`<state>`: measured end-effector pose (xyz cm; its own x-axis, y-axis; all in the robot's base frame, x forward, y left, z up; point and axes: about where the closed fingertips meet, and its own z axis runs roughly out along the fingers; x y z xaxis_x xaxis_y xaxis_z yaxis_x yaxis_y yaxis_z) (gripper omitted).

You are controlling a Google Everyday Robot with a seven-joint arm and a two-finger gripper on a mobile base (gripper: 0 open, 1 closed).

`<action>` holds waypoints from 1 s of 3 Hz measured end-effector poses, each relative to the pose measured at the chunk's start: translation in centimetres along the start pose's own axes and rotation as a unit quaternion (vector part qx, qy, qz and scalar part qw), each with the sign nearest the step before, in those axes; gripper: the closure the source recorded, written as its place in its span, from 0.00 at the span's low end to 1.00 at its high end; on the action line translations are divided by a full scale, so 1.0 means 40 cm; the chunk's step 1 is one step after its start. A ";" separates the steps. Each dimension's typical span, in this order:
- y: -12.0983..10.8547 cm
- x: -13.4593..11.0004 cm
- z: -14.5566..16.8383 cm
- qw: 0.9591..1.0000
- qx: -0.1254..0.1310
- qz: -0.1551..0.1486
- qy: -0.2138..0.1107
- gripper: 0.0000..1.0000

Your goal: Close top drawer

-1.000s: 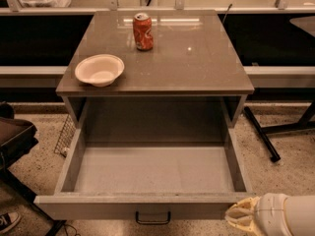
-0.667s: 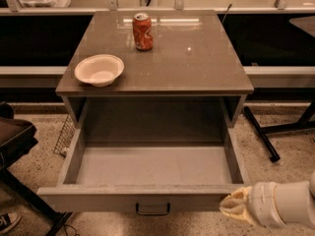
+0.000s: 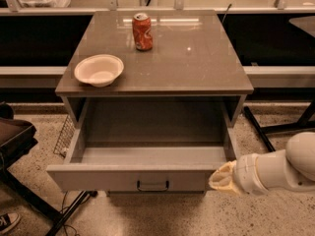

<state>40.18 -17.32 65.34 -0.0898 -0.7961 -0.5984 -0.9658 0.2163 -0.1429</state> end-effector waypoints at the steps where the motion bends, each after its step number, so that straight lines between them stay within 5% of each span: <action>1: -0.079 -0.025 0.026 1.000 -0.005 -0.002 -0.002 1.00; 3: -0.221 -0.073 0.116 1.000 -0.026 0.000 -0.006 1.00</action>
Offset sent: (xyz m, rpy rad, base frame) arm 0.1107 0.0311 -0.0045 0.0133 0.0358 0.0436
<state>50.09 -14.29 64.67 -0.0864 -0.7894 -0.6077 -0.9771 0.1861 -0.1027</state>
